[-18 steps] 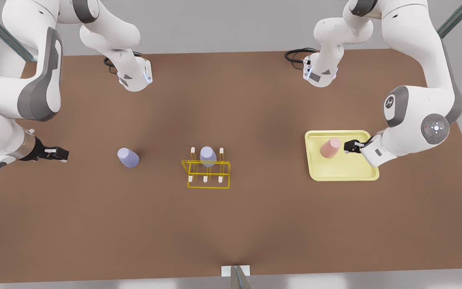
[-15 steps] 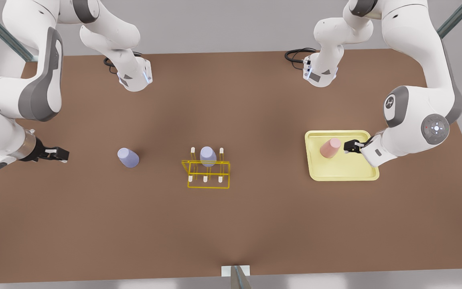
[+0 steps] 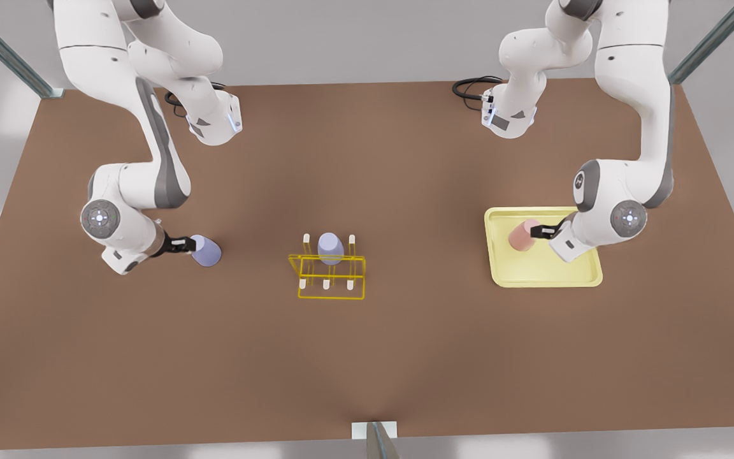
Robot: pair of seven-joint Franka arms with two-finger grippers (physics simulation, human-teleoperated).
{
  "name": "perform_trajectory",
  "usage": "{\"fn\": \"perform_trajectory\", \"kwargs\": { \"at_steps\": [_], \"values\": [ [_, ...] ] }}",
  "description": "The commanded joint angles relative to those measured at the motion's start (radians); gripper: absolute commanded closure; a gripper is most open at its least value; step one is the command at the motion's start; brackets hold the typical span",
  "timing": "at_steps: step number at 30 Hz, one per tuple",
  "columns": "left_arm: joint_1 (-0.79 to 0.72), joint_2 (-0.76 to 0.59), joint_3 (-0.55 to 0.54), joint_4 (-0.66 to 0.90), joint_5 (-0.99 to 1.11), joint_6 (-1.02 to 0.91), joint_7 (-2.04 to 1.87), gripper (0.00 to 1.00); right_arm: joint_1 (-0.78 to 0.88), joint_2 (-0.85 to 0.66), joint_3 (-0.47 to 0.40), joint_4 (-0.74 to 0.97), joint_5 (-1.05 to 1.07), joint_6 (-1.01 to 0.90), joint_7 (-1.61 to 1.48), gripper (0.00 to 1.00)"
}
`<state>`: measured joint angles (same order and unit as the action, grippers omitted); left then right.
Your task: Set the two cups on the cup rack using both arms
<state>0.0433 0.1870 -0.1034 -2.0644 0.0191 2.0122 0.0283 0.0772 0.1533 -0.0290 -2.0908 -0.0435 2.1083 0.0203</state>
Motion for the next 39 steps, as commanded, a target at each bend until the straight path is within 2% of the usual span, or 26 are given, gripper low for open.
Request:
{"fn": "perform_trajectory", "kwargs": {
  "at_steps": [1, 4, 7, 14, 23, 28, 31, 39],
  "values": [
    [-0.011, -0.030, -0.002, -0.043, -0.001, 0.260, -0.120, 0.00, -0.001, -0.006, 0.000, -0.041, 0.010, 0.280, 0.036, 0.00],
    [-0.016, -0.040, -0.001, -0.144, -0.001, 0.264, -0.119, 0.00, 0.004, -0.005, 0.000, -0.100, 0.056, 0.282, 0.027, 0.00],
    [-0.031, -0.070, -0.001, -0.178, -0.001, 0.263, -0.117, 0.00, 0.006, -0.012, 0.000, -0.159, 0.056, 0.292, 0.021, 0.00],
    [-0.036, -0.046, -0.001, -0.292, 0.001, 0.339, -0.114, 0.00, 0.018, -0.001, 0.000, -0.238, 0.057, 0.318, 0.023, 0.00],
    [-0.031, 0.011, 0.002, -0.298, 0.002, 0.378, -0.114, 0.00, 0.022, 0.025, 0.000, -0.298, 0.057, 0.334, 0.021, 0.00],
    [-0.028, 0.009, 0.002, -0.306, 0.002, 0.382, -0.114, 0.00, 0.019, 0.068, 0.000, -0.307, 0.057, 0.335, 0.023, 0.00],
    [-0.007, -0.038, 0.005, -0.338, 0.005, 0.405, -0.114, 0.00, 0.019, 0.081, 0.000, -0.304, 0.056, 0.337, 0.023, 0.00],
    [-0.010, -0.007, 0.005, -0.361, 0.005, 0.434, -0.111, 0.00, 0.019, 0.126, 0.000, -0.281, 0.056, 0.358, 0.023, 0.00]
  ]
}}
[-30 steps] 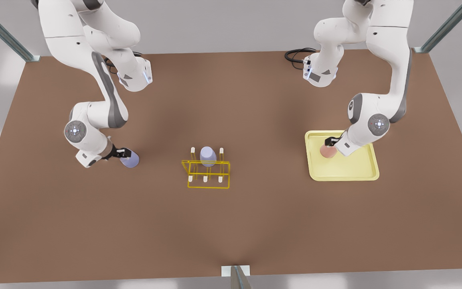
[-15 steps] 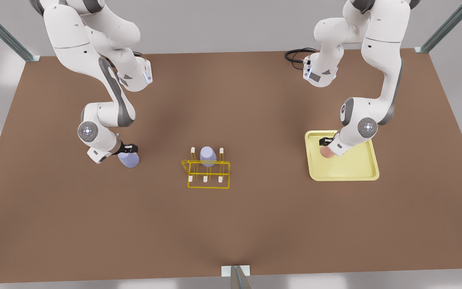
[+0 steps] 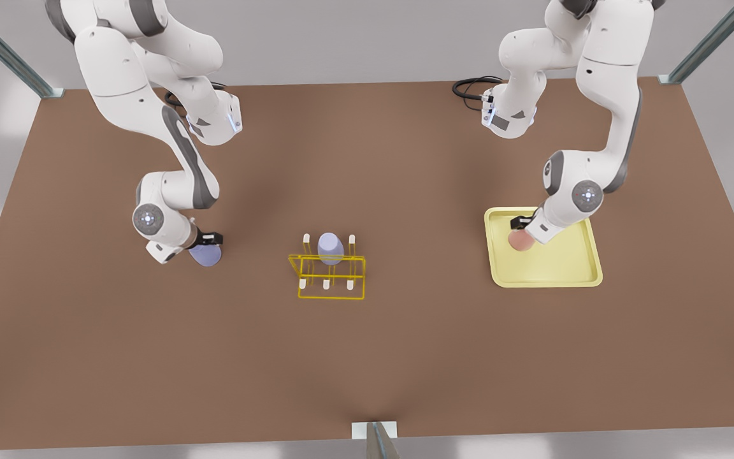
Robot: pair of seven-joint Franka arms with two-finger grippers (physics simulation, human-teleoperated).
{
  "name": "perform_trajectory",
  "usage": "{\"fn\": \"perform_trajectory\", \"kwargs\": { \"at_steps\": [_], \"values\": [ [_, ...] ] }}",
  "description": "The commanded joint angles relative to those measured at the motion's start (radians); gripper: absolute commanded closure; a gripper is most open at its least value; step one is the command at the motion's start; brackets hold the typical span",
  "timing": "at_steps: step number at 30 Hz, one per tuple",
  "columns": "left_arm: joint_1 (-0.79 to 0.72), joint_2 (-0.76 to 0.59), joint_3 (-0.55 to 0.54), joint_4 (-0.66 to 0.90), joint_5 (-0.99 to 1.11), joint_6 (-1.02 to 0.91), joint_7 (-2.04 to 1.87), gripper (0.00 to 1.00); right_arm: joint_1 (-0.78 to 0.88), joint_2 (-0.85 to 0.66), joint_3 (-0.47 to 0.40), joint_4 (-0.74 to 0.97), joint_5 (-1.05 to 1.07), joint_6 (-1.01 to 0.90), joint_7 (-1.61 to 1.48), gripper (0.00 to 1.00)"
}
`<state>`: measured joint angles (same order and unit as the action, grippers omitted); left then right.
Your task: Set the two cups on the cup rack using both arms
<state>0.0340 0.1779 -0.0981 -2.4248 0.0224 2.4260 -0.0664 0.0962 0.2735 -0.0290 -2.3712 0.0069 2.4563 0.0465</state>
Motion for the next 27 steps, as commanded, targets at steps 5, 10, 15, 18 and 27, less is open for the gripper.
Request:
{"fn": "perform_trajectory", "kwargs": {
  "at_steps": [5, 10, 15, 18, 27],
  "values": [
    [0.003, 0.032, 0.000, -0.016, 0.004, 0.077, -0.016, 0.00, 0.002, 0.007, 0.000, 0.000, 0.004, 0.010, -0.005, 0.00],
    [0.012, 0.041, -0.002, -0.028, 0.004, 0.116, -0.016, 0.00, 0.004, 0.016, 0.001, 0.000, 0.004, 0.009, -0.004, 0.00],
    [0.007, 0.061, -0.002, -0.028, 0.004, 0.128, -0.016, 0.03, 0.000, 0.013, 0.001, 0.000, 0.004, 0.009, -0.005, 0.00],
    [0.007, 0.055, 0.000, -0.027, 0.004, 0.127, -0.016, 0.15, -0.004, 0.012, 0.001, 0.001, 0.004, 0.009, -0.010, 0.12],
    [0.015, 0.051, 0.000, -0.017, 0.004, 0.127, -0.016, 0.19, -0.009, 0.004, 0.001, 0.038, 0.007, -0.025, -0.019, 0.33]
  ]
}}
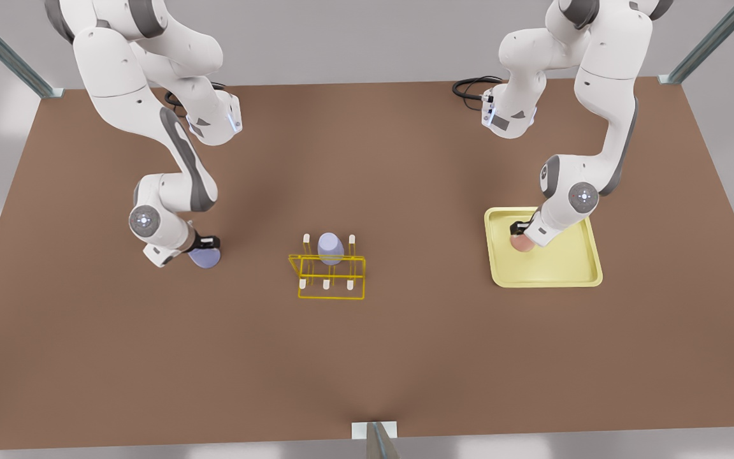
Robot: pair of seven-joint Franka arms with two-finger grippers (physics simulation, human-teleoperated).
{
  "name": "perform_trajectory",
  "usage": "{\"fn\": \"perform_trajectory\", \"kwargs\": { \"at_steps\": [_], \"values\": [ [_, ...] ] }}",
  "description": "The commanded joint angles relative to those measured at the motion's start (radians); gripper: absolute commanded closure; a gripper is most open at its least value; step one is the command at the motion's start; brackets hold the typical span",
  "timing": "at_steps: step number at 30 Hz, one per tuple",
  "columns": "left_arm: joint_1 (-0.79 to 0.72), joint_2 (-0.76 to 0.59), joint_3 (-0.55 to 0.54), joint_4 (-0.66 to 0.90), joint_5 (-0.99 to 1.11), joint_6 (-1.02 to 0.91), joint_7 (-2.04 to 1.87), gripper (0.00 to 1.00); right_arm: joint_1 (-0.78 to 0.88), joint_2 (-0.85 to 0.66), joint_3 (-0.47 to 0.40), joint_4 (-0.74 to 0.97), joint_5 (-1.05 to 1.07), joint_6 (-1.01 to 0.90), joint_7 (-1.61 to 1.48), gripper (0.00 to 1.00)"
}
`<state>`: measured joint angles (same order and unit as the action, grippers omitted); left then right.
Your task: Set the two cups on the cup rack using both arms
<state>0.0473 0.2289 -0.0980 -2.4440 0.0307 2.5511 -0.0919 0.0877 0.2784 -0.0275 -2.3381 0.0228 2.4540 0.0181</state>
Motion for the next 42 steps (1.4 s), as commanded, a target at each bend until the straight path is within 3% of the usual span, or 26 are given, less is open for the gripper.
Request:
{"fn": "perform_trajectory", "kwargs": {
  "at_steps": [1, 7, 10, 13, 16, 22, 26, 31, 35, 42],
  "values": [
    [0.003, -0.015, 0.000, 0.005, -0.003, -0.002, 0.015, 0.19, 0.000, -0.001, 0.000, 0.009, 0.005, -0.030, 0.010, 0.36],
    [0.002, -0.028, 0.003, 0.072, -0.008, -0.058, 0.012, 0.19, 0.010, -0.004, 0.000, 0.089, 0.020, -0.122, -0.003, 0.38],
    [-0.015, 0.050, -0.006, 0.439, -0.011, -0.437, -0.064, 0.19, 0.012, -0.016, 0.029, 0.172, 0.055, -0.222, -0.006, 0.38],
    [-0.084, 0.196, -0.006, 0.799, -0.011, -0.669, -0.193, 0.19, 0.012, -0.015, 0.066, 0.241, 0.072, -0.265, -0.009, 0.38],
    [-0.149, 0.309, -0.066, 0.999, -0.032, -0.687, -0.469, 0.19, 0.012, -0.007, 0.110, 0.319, 0.097, -0.300, -0.009, 0.38],
    [-0.308, 0.529, -0.071, 1.359, -0.118, -0.684, -0.947, 0.18, 0.043, 0.025, 0.212, 0.485, 0.149, -0.325, 0.003, 0.38],
    [-0.397, 0.564, -0.083, 1.410, -0.198, -0.608, -1.065, 0.18, 0.118, 0.076, 0.216, 0.585, 0.167, -0.323, 0.005, 0.37],
    [-0.437, 0.670, -0.164, 1.563, -0.236, -0.604, -1.115, 0.18, 0.135, 0.088, 0.218, 0.605, 0.189, -0.323, -0.004, 0.37],
    [-0.526, 0.754, -0.158, 1.659, -0.238, -0.604, -1.152, 0.18, 0.142, 0.122, 0.233, 0.631, 0.210, -0.322, -0.007, 0.37],
    [-0.549, 0.782, -0.160, 1.657, -0.238, -0.698, -1.151, 0.18, 0.142, 0.159, 0.253, 0.654, 0.210, -0.311, -0.010, 0.37]
  ]
}}
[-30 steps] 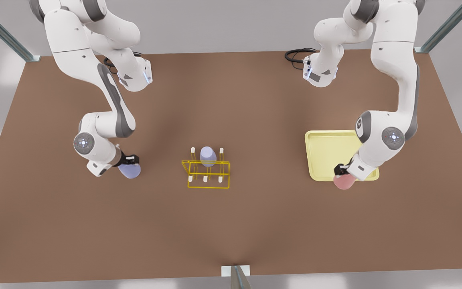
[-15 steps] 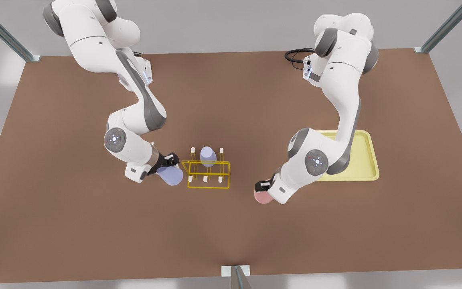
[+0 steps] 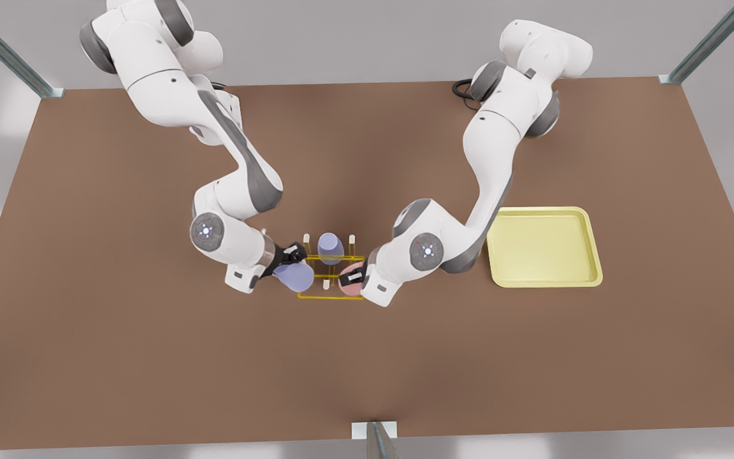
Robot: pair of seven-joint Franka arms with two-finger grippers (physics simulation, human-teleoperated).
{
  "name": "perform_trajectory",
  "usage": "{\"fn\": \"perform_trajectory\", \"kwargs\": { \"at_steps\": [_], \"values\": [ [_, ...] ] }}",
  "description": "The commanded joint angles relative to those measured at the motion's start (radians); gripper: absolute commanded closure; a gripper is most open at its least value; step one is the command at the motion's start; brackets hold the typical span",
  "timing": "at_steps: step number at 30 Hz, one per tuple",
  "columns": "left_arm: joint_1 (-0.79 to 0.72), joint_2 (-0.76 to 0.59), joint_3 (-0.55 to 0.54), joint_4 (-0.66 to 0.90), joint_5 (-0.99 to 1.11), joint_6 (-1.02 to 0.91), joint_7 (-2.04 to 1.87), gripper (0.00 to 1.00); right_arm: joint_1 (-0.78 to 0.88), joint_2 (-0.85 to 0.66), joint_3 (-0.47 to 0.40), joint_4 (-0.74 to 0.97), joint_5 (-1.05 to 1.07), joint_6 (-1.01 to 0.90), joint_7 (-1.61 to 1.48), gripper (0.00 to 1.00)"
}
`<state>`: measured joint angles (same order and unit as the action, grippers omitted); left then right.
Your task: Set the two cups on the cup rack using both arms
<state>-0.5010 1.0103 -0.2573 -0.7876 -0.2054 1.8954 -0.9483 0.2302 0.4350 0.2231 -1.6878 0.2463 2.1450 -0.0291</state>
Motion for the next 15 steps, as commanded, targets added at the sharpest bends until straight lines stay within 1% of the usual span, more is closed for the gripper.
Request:
{"fn": "perform_trajectory", "kwargs": {
  "at_steps": [1, 2, 3, 5, 6, 7, 14, 15],
  "values": [
    [-0.001, 0.008, 0.000, 0.001, -0.002, -0.038, -0.293, 0.18, 0.000, 0.004, 0.002, 0.003, -0.013, -0.002, 0.037, 0.37],
    [-0.002, 0.014, 0.000, 0.001, -0.002, -0.027, -0.291, 0.18, 0.000, 0.004, 0.004, 0.003, -0.013, -0.002, 0.038, 0.23],
    [-0.014, 0.024, 0.001, 0.001, -0.002, -0.007, -0.296, 0.18, 0.000, 0.004, 0.004, 0.003, -0.013, -0.002, 0.040, 0.00],
    [-0.017, 0.024, 0.003, 0.002, -0.002, -0.001, -0.296, 0.18, 0.003, 0.024, 0.004, 0.013, -0.013, -0.002, 0.040, 0.00],
    [-0.017, 0.024, 0.003, 0.002, -0.002, -0.001, -0.294, 0.11, 0.006, 0.031, 0.002, 0.020, -0.013, -0.002, 0.038, 0.00],
    [-0.017, 0.024, 0.003, 0.002, -0.002, 0.005, -0.294, 0.00, 0.006, 0.033, 0.002, 0.020, -0.013, -0.002, 0.038, 0.00],
    [-0.017, 0.024, 0.003, 0.002, -0.002, 0.013, -0.294, 0.00, 0.003, 0.097, 0.002, 0.088, -0.015, -0.002, 0.037, 0.00],
    [-0.017, 0.021, 0.001, 0.002, -0.002, 0.051, -0.326, 0.00, 0.003, 0.105, 0.002, 0.099, -0.015, -0.002, 0.038, 0.00]
  ]
}}
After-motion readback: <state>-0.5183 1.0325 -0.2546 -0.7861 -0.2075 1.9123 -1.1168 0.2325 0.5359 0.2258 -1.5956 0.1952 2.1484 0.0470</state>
